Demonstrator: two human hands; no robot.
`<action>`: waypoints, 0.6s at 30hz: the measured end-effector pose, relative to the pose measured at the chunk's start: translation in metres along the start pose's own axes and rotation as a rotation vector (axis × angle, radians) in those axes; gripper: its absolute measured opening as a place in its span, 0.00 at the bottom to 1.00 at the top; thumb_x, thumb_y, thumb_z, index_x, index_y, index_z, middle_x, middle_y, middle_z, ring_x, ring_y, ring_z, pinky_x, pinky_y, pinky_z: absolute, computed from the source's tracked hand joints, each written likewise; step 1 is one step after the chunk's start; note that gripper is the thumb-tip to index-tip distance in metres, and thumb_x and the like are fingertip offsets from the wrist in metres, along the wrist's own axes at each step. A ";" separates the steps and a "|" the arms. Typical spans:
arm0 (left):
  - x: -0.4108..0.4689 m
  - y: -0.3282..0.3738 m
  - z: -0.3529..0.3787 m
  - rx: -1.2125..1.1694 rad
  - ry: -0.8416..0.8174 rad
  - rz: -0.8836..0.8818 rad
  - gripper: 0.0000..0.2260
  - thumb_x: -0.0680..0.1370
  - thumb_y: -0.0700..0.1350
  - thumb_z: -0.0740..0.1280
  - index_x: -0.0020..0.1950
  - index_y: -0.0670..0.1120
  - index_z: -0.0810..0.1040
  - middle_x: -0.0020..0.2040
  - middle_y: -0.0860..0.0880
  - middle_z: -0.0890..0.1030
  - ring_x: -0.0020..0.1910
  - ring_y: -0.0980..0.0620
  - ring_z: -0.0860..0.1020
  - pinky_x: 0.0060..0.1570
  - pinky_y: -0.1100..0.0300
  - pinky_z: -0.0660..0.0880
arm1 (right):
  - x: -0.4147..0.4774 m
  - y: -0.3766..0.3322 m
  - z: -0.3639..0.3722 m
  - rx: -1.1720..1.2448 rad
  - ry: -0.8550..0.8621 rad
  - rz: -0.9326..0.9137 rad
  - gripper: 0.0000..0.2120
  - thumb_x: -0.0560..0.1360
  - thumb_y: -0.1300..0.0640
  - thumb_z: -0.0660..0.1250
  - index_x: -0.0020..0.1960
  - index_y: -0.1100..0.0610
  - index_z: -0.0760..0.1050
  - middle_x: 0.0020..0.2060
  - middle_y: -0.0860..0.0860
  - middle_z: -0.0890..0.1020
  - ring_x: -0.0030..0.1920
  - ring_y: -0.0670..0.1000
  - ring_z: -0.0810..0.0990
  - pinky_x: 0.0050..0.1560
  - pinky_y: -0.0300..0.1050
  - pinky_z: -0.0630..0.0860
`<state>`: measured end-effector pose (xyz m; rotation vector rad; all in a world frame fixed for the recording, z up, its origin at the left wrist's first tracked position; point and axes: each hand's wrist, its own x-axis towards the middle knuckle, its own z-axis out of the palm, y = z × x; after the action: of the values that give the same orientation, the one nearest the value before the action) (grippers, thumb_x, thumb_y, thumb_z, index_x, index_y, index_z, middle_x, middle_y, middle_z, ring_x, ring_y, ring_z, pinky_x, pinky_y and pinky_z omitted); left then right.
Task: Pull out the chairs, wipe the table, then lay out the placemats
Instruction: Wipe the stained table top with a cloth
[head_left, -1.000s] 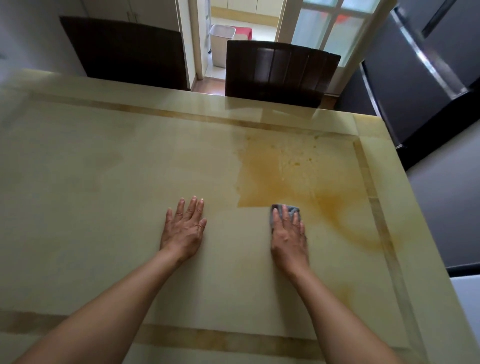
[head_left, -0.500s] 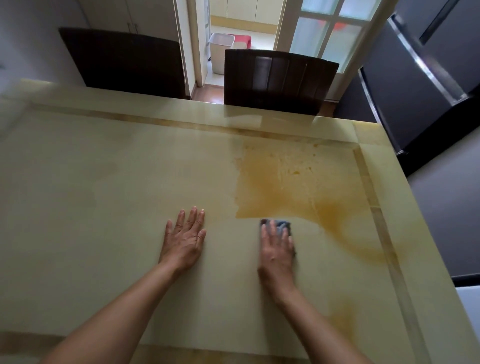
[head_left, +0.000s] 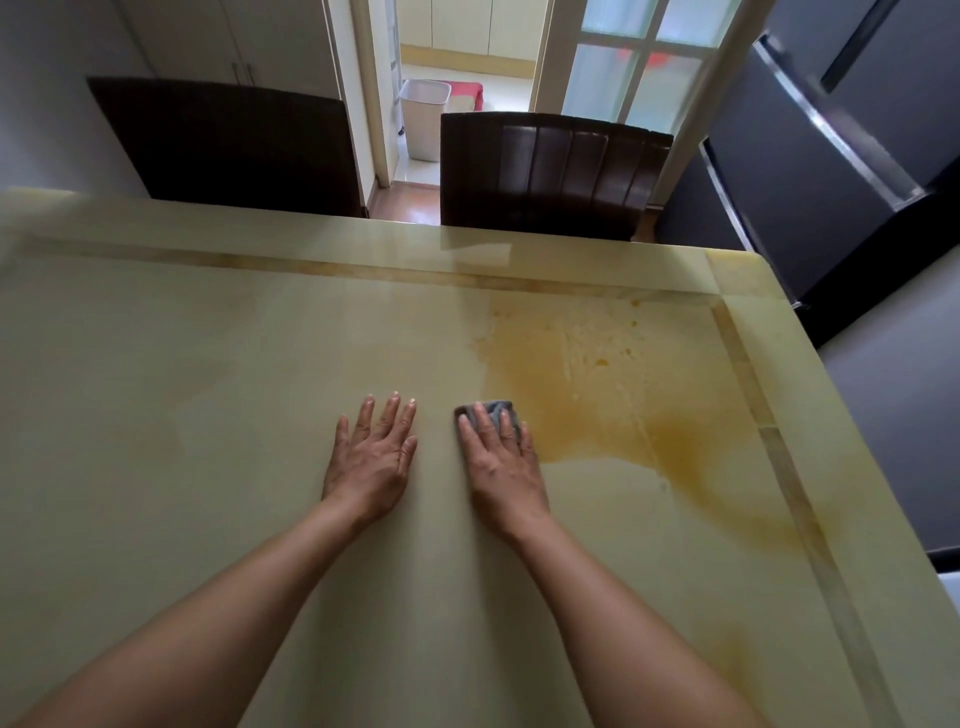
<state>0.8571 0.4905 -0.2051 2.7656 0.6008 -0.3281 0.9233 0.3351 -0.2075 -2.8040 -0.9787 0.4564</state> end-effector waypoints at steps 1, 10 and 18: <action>0.006 0.001 -0.002 0.014 -0.010 0.007 0.23 0.83 0.53 0.43 0.77 0.55 0.40 0.78 0.55 0.40 0.77 0.50 0.37 0.74 0.49 0.37 | 0.002 0.011 -0.003 0.008 0.012 0.053 0.28 0.79 0.60 0.44 0.78 0.50 0.44 0.78 0.48 0.42 0.77 0.55 0.39 0.74 0.52 0.37; 0.023 0.004 0.002 0.033 -0.059 0.036 0.24 0.83 0.52 0.43 0.77 0.54 0.38 0.77 0.53 0.37 0.76 0.49 0.37 0.74 0.48 0.37 | -0.018 0.110 -0.023 -0.025 0.096 0.446 0.29 0.79 0.62 0.48 0.78 0.51 0.46 0.78 0.49 0.45 0.77 0.57 0.44 0.75 0.55 0.43; 0.026 0.002 0.004 0.057 -0.051 0.051 0.24 0.83 0.52 0.43 0.76 0.53 0.37 0.77 0.53 0.36 0.76 0.48 0.37 0.73 0.47 0.38 | -0.007 0.087 -0.023 0.014 0.076 0.508 0.33 0.76 0.66 0.50 0.78 0.53 0.45 0.78 0.50 0.45 0.77 0.59 0.44 0.75 0.55 0.42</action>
<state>0.8799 0.4973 -0.2152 2.8126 0.5156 -0.4088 0.9765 0.2623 -0.2035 -3.0128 -0.2347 0.3995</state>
